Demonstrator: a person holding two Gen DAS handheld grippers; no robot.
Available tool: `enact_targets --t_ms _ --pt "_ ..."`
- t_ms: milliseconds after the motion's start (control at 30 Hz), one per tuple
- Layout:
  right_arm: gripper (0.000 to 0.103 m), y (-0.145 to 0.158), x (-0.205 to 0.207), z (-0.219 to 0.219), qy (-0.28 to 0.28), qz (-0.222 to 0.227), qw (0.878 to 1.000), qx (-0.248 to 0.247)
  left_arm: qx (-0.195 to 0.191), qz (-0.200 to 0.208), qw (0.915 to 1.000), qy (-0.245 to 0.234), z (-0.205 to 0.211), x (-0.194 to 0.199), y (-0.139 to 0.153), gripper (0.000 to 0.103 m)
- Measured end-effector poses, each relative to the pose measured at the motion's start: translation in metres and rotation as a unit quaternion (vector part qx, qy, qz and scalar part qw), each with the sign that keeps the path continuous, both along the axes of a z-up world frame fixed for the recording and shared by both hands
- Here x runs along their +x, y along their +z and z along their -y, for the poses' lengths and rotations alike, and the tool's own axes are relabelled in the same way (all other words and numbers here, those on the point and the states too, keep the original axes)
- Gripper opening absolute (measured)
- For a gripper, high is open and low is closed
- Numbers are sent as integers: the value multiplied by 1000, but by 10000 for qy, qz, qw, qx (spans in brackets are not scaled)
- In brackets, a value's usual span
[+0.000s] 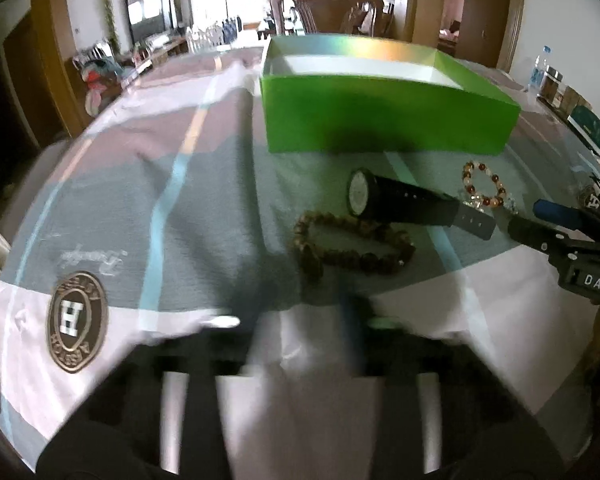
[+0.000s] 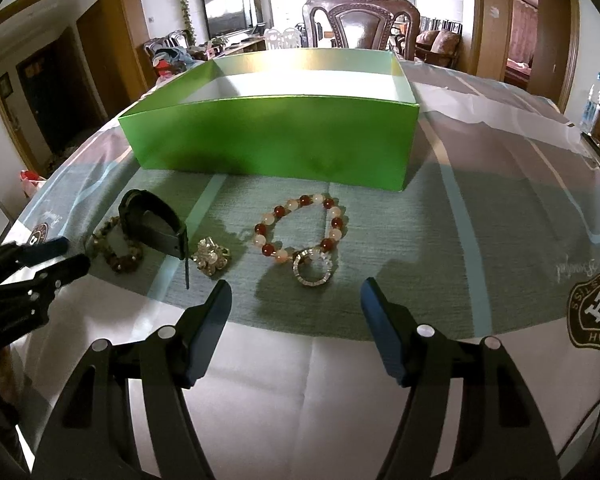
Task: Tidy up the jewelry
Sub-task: 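Lower the left tool onto the brown wooden bead bracelet and close, then grasp the silver ring with the right tool while the left tool holds the bracelet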
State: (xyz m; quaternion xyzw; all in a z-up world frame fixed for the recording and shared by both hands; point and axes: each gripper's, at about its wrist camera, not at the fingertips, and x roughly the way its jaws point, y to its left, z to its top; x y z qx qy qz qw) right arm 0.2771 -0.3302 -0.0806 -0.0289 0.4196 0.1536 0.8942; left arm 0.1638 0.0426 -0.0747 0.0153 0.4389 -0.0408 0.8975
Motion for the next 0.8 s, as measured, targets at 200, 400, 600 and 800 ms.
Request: enact_targets --t_ms 200,400,600,800 --pt "67 -1 0 0 16 -32 10000 26 -55 7 10000 24 0 7 -2 8" --pt "67 -2 0 1 30 -66 10000 65 -186 227 9996 43 -1 3 8 6" --pt "67 -3 4 0 9 -68 10000 36 -385 626 9973 49 -5 -12 29 6" --pt "65 -5 19 -2 -81 -119 9999 -84 -562 1081 9926 6 -9 -36 54 5"
